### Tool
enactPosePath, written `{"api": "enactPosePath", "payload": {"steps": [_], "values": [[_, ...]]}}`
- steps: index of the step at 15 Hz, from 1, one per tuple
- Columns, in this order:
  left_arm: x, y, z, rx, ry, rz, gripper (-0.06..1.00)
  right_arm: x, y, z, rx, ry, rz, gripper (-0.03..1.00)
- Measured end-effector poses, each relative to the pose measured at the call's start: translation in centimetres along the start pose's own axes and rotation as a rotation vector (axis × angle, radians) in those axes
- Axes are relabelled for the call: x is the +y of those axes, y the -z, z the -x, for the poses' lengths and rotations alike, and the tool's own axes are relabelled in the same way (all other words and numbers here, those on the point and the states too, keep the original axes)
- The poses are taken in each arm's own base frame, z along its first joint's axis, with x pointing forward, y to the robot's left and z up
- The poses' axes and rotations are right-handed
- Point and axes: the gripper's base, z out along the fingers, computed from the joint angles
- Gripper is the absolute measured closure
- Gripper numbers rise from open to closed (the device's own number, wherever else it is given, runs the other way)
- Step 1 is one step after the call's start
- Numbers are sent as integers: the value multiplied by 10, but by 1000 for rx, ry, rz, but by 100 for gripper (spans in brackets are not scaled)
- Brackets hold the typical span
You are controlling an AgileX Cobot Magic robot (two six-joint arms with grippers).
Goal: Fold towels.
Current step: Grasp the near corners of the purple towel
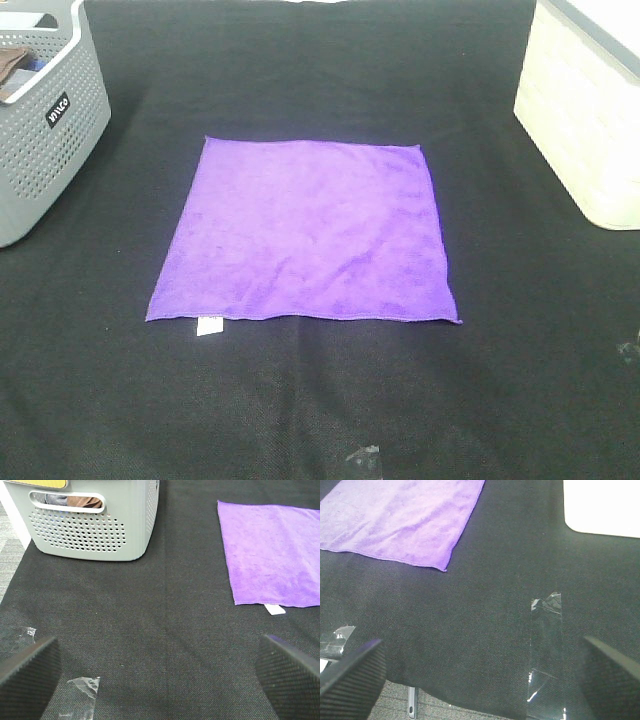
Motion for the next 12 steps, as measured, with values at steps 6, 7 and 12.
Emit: {"api": "enactPosePath", "payload": {"steps": [6,7,12], "values": [[0,0,0,0,0,0,-4,0,0,0,0,0,0,0],[0,0,0,0,0,0,-4,0,0,0,0,0,0,0],[0,0,0,0,0,0,-4,0,0,0,0,-1,-1,0]]}}
